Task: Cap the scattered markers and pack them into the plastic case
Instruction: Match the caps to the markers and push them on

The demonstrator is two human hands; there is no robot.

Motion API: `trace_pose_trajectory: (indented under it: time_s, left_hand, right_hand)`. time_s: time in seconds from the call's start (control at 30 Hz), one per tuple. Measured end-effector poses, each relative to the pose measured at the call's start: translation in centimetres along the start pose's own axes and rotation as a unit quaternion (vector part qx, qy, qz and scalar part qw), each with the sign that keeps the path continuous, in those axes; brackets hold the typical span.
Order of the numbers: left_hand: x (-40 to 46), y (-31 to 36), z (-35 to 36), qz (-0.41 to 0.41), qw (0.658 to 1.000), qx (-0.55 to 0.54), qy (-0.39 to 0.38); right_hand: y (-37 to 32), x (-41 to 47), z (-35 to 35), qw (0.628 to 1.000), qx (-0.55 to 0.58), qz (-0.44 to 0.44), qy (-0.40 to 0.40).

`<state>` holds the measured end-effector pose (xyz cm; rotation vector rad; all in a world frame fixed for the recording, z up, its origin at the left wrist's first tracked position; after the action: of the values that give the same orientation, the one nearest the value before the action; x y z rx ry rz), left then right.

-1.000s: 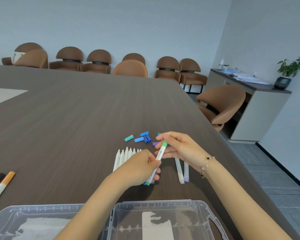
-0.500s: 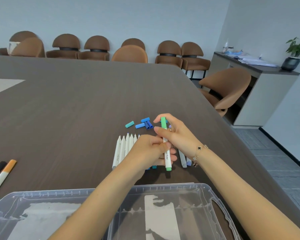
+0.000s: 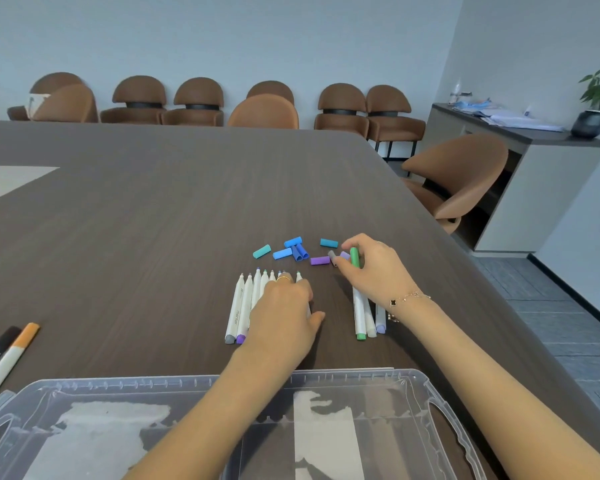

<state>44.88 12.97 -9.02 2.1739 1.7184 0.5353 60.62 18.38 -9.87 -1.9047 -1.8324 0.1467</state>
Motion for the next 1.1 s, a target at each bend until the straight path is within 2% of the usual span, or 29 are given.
trace_pose_trajectory:
  time_s: [0.07,0.2,0.33,0.47,0.6,0.73,0.9,0.97,1.1]
  left_hand:
    - [-0.1,0.2,-0.2,-0.012,1.000,0.001,-0.004]
    - [-0.2,0.8,-0.3,-0.081,0.997,-0.015,-0.007]
    - [0.3,1.2,0.0,-0.098,0.991,0.016,-0.085]
    - [0.9,0.9,-0.7,-0.104,0.988,-0.020,-0.109]
    - [1.5,-0.5,-2.6,-0.126,0.981,-0.134,-0.064]
    - [2.0,-2.9,-5.3,-0.156,0.952,-0.256,-0.064]
    - [2.9,-5.6,-7.0,-0.178,0.949,-0.250,-0.065]
    - [3.1,-6.1,-7.1,-0.178,0.951,-0.247,-0.058]
    - [3.1,-6.2,-6.9,-0.176,0.946,-0.262,-0.070]
  right_hand:
    - [0.3,0.1,-0.1,1.000,-0.015,0.002,0.010]
    - [0.6,0.3,-0.7,0.999,-0.026,-0.008,-0.018]
    - [0.8,0.5,-1.8,0.999,-0.008,0.004,-0.032]
    - [0.9,1.4,-2.6,0.999,0.011,0.020,-0.028]
    - [-1.3,4.2,-3.6,0.997,-0.017,-0.046,-0.053]
    - [-5.4,8.1,-2.4,0.983,-0.051,-0.143,-0.102]
    - [-9.0,9.3,3.4,0.938,-0.116,-0.221,-0.242]
    - [-9.2,9.1,4.5,0.924,-0.152,-0.253,-0.241]
    - [-9.2,8.3,4.9,0.934,-0.159,-0.257,-0.190]
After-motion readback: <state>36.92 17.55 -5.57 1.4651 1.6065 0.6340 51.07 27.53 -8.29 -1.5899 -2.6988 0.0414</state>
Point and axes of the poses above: each hand's wrist, its own x-axis towards the middle knuckle, its own z-axis out of the palm, y = z × x, the point moved 1 cm from there along x, towards the middle knuckle, and after that the axes turned 9 degrees about -x, right-handed, at the moved point
